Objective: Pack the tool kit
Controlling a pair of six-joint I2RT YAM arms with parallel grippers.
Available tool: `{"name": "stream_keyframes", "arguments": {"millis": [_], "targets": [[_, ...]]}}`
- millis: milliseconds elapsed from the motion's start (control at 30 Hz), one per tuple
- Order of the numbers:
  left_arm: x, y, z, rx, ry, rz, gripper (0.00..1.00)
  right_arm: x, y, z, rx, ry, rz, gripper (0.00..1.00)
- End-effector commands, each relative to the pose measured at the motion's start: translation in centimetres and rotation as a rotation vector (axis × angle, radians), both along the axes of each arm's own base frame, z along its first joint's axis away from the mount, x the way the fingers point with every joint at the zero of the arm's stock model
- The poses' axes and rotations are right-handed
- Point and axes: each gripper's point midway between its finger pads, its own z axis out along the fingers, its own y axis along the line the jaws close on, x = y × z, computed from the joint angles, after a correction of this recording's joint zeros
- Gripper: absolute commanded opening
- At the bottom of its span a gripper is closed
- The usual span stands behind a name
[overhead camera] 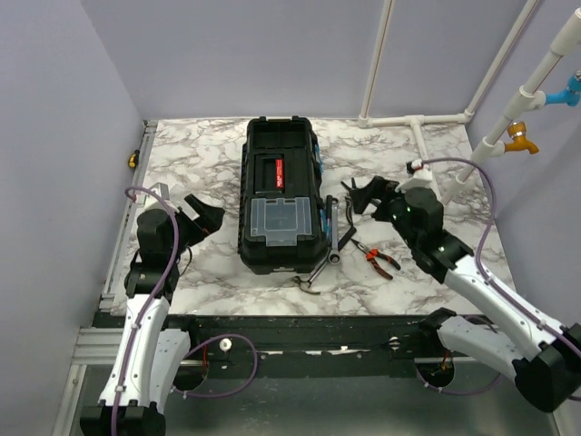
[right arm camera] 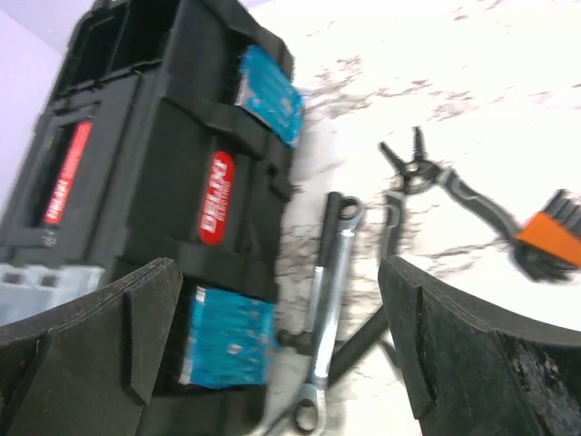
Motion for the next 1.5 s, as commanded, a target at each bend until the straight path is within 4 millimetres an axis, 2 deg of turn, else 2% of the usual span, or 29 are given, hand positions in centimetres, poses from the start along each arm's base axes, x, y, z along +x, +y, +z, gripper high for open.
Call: {"name": "stream_keyframes", "arguments": {"millis": [0,67,167,200,233,333,400,467,533,667,733,767,800,833,867,900,967,1033,1067,1100,1167,1200,1467], "targets": [[-0.2,0.9,-0.6,0.064,-0.121,0.029,0.98,-0.7,-4.1,-1.3,-0.196,-0.228,-0.065,1.00],[-0.1,2.1,-0.7,0.140,-0.174,0.069,0.98,-1.5,-5.6,-1.6,-0.190,-0.299,-0.116,1.00],[0.1,3.9,-0.3,0.224,-0.315,0.157,0.99,-2.6,-6.7,-2.2,-0.152,-0.407,-0.147,1.00],[0.0,4.3,-0.2,0.228,-0.373,0.183,0.98,-2.6,-7.2,-1.8,-0.137,-0.461,-0.176,0.99],[0.0,4.8,0.2,0.231,-0.436,0.215,0.99,-2.5,-7.7,-2.1,-0.169,-0.491,-0.194,0.98],[-0.2,6.8,-0.3,0.308,-0.507,0.313,0.99,-1.4,-9.1,-3.2,-0.297,-0.458,-0.256,0.98],[-0.4,9.0,-0.4,0.416,-0.537,0.411,0.98,-0.8,-9.8,-3.7,-0.286,-0.458,-0.264,0.98],[-0.6,10.3,-0.3,0.437,-0.577,0.493,0.98,-0.3,-11.0,-4.8,-0.292,-0.470,-0.219,0.96],[-0.3,10.2,-0.3,0.491,-0.616,0.471,0.99,-0.1,-12.6,-5.7,-0.329,-0.484,-0.227,0.89],[1.2,9.9,-2.9,0.539,-0.517,0.411,0.98,0.7,-15.1,-7.0,-0.355,-0.449,-0.335,0.89],[2.0,9.7,-4.2,0.531,-0.479,0.386,0.98,1.3,-15.7,-8.1,-0.376,-0.429,-0.355,0.89],[2.4,10.4,-4.0,0.535,-0.495,0.393,0.98,1.7,-15.7,-9.0,-0.391,-0.405,-0.350,0.89],[2.7,9.9,-4.3,0.525,-0.498,0.351,0.98,2.1,-16.0,-9.4,-0.387,-0.398,-0.368,0.89],[3.5,9.4,-3.2,0.523,-0.532,0.308,0.98,2.4,-16.3,-10.5,-0.366,-0.381,-0.384,0.90],[4.1,9.4,-3.0,0.530,-0.546,0.291,0.98,2.6,-16.7,-10.4,-0.330,-0.410,-0.398,0.89],[4.9,8.9,-2.5,0.541,-0.573,0.234,0.98,2.8,-17.2,-11.5,-0.320,-0.402,-0.409,0.89],[6.5,7.8,-3.2,0.574,-0.576,0.126,0.96,3.9,-18.5,-11.9,-0.296,-0.424,-0.452,0.89],[7.4,5.3,-3.6,0.611,-0.638,-0.042,0.95,5.6,-17.7,-14.5,-0.311,-0.245,-0.380,0.89],[7.6,4.7,-3.9,0.620,-0.625,-0.092,0.97,6.4,-17.5,-14.3,-0.316,-0.263,-0.365,0.89],[7.9,5.0,-4.3,0.618,-0.586,-0.089,0.98,6.3,-17.1,-13.8,-0.334,-0.316,-0.334,0.89],[8.3,5.0,-4.1,0.618,-0.586,-0.076,0.99,6.1,-16.8,-14.5,-0.346,-0.264,-0.307,0.89],[8.3,5.0,-4.3,0.622,-0.571,-0.078,0.98,6.4,-16.7,-14.4,-0.346,-0.278,-0.297,0.99],[8.6,4.7,-4.3,0.632,-0.569,-0.076,0.99,6.8,-15.8,-14.5,-0.353,-0.276,-0.241,1.00]]}}
